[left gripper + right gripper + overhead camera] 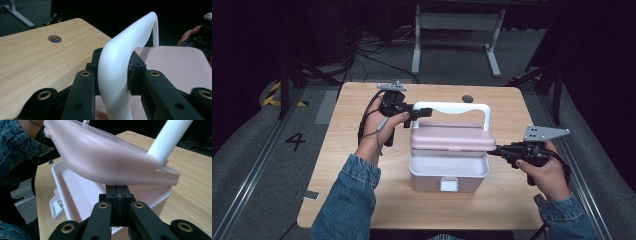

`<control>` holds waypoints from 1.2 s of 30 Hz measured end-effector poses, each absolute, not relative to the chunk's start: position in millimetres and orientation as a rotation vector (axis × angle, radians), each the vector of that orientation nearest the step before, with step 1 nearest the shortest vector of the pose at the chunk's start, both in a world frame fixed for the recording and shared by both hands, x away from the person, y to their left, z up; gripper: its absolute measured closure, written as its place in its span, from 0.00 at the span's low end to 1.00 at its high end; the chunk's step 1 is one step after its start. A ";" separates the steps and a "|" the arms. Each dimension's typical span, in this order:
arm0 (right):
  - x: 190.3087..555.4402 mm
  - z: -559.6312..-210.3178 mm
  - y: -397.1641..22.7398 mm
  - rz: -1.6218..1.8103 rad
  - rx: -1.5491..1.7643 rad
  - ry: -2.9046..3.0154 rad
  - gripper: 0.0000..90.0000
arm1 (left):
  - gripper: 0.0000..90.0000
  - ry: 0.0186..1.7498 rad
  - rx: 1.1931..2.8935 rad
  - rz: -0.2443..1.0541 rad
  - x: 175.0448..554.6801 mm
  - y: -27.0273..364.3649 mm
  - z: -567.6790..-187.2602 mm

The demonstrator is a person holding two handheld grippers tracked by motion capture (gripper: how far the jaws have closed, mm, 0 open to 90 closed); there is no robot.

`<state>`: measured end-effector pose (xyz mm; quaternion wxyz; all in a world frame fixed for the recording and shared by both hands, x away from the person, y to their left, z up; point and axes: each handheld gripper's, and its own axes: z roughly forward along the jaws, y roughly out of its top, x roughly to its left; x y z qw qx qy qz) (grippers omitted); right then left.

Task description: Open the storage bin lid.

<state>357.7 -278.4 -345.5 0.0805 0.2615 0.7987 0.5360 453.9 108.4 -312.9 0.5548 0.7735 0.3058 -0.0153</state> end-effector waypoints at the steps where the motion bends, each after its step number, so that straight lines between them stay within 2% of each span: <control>1: 357.8 -345.7 -278.5 1.602 0.781 2.385 1.00 | 0.78 0.711 1.820 -0.039 452.9 108.0 -312.9; 3: 358.0 -345.5 -278.9 1.605 0.785 2.379 1.00 | 0.75 0.703 1.825 -0.036 450.8 107.4 -312.0; 9: 357.5 -345.2 -277.5 1.614 0.775 2.386 1.00 | 0.55 0.688 1.848 0.022 443.5 104.3 -307.5; 11: 357.2 -345.1 -277.0 1.611 0.773 2.390 1.00 | 0.43 0.683 1.879 0.076 440.5 103.7 -307.0; 15: 357.0 -345.0 -276.7 1.617 0.769 2.393 1.00 | 0.33 0.672 1.921 0.157 434.4 108.0 -304.3; 19: 356.9 -344.3 -277.1 1.617 0.769 2.392 1.00 | 0.30 0.663 1.909 0.198 426.8 118.7 -298.0; 36: 358.4 -339.1 -278.1 1.654 0.771 2.353 1.00 | 0.29 0.610 1.974 0.272 384.1 162.7 -293.2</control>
